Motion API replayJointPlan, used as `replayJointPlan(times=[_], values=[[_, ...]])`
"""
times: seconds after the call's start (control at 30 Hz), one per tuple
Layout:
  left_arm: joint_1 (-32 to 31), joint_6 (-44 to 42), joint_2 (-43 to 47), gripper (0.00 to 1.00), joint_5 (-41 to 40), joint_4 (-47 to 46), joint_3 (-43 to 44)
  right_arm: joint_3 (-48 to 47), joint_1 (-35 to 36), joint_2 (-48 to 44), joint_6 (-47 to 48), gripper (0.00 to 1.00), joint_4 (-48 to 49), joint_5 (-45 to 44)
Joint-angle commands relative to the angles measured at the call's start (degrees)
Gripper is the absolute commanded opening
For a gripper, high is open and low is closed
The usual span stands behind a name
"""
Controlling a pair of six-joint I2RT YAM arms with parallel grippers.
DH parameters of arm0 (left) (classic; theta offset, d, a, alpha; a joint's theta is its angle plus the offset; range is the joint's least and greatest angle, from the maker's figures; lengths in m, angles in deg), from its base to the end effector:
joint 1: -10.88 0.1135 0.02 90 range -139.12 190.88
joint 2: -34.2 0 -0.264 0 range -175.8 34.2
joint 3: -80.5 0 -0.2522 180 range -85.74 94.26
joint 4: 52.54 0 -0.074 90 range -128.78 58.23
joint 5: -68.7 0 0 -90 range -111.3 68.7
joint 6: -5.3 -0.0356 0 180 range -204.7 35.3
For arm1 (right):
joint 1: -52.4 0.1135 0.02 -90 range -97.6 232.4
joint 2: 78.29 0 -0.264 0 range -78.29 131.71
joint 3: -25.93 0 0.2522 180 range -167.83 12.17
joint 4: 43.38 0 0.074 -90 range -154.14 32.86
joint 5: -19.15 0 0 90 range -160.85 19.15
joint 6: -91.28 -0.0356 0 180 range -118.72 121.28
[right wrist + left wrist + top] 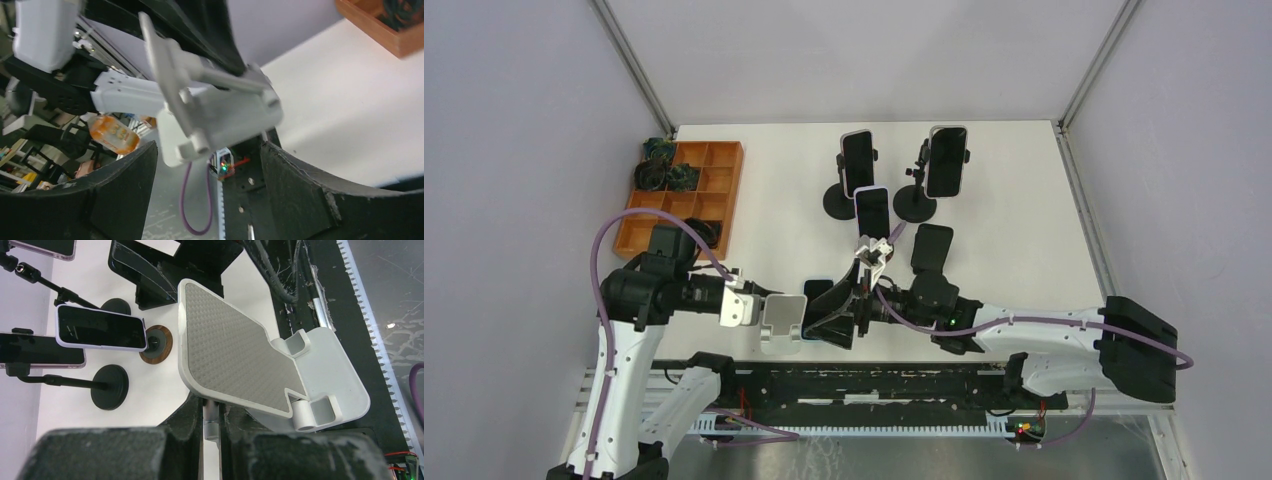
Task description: Remove the phone from the phone stand
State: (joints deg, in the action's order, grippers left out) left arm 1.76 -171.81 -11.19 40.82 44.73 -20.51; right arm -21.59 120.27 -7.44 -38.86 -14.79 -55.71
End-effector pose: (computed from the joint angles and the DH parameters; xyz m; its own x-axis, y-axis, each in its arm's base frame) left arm 0.0788 -0.0445 0.3598 0.4160 0.4062 -0.8136 0.9071 -0.1217 0.4030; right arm 0.0942 0.2563 0.2729 -0.6132 0.1440 -0.7767 -0.7807 0.0391 0.6236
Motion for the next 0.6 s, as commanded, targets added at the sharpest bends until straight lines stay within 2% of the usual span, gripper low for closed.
replayJointPlan(times=[0.0,0.2,0.3,0.47,0.57], values=[[-0.19,-3.26,0.16,0.05,3.75,0.00,0.33,-4.75,1.41,2.75,2.06,0.79,10.89,2.91],[-0.19,-3.50,0.30,0.05,3.77,0.35,0.29,-9.40,2.49,6.72,1.59,0.70,12.80,4.79],[-0.19,-3.58,0.15,0.05,3.96,0.40,0.57,-10.84,2.91,8.12,0.92,0.61,13.65,5.86],[-0.19,-4.66,0.07,0.05,3.42,0.38,0.53,-10.48,3.16,8.82,-1.41,0.28,14.49,7.46],[-0.19,-6.02,-0.09,0.04,2.39,0.24,0.36,-9.13,3.15,8.66,-3.61,0.16,16.23,9.64]])
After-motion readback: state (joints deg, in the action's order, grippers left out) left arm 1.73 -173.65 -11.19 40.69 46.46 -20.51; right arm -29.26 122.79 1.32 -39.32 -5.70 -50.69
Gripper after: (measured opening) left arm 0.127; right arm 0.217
